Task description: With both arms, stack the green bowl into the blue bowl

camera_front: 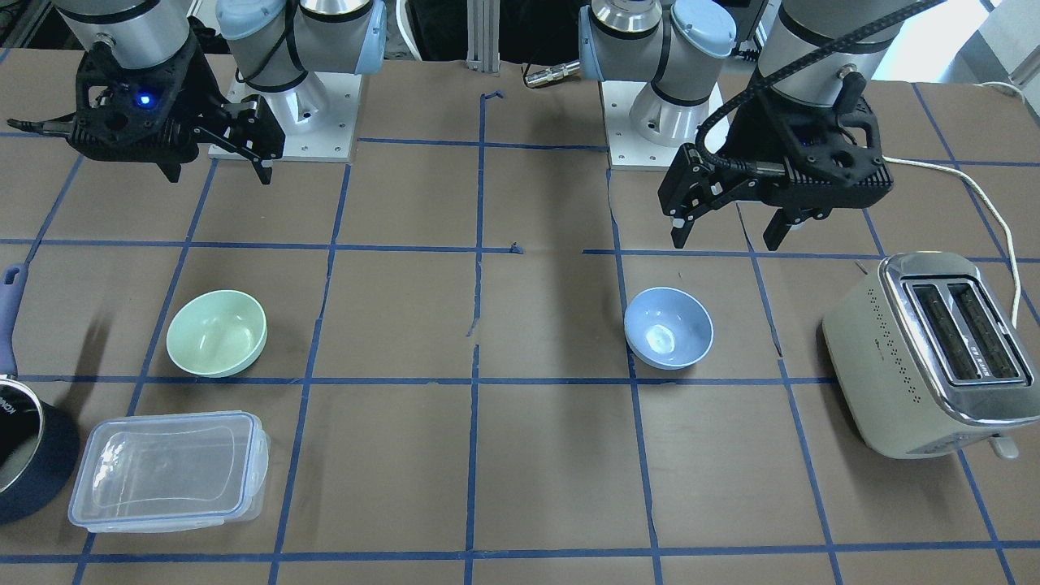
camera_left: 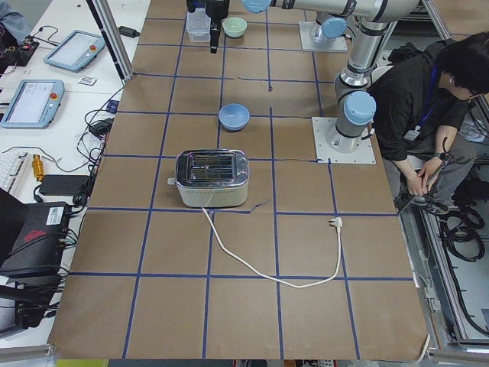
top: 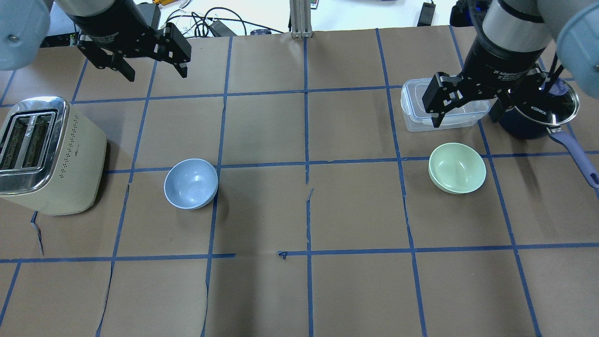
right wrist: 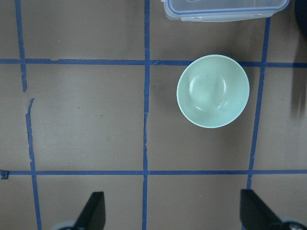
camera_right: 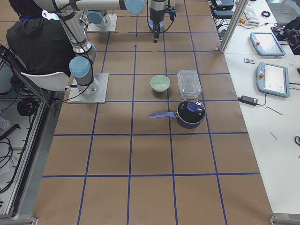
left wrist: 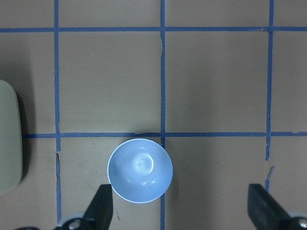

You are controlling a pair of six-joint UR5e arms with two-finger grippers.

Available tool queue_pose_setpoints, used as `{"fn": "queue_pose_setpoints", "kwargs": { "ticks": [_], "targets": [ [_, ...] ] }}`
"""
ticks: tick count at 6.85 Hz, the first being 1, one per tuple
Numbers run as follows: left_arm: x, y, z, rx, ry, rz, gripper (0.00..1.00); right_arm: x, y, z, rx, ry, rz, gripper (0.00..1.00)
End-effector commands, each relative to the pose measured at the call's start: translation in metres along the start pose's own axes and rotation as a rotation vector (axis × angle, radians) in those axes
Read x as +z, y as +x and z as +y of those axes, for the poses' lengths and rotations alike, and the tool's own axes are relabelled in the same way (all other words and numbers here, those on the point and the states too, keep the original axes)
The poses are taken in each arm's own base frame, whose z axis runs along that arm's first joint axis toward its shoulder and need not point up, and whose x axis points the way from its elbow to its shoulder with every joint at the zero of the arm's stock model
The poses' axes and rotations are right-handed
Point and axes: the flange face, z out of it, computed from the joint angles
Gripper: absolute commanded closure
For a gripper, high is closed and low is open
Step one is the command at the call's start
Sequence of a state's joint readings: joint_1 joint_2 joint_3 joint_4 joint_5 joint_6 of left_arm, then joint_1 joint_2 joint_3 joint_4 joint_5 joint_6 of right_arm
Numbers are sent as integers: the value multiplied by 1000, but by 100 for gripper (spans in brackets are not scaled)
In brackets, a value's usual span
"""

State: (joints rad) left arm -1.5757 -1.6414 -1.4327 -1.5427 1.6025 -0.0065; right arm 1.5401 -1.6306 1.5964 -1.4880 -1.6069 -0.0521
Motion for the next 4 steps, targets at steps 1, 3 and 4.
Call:
{"fn": "queue_pose_setpoints", "kwargs": {
  "ticks": [1, 3, 4],
  "targets": [
    [45, -24, 9, 2, -94, -14, 0, 2, 1, -1, 12, -4, 7, 0],
    [109, -83, 24, 1, -148, 7, 0, 4, 3, -3, 21, -7, 8, 0],
    [162, -108, 32, 14, -181, 21, 0, 5, 4, -4, 21, -9, 8, 0]
  ]
}}
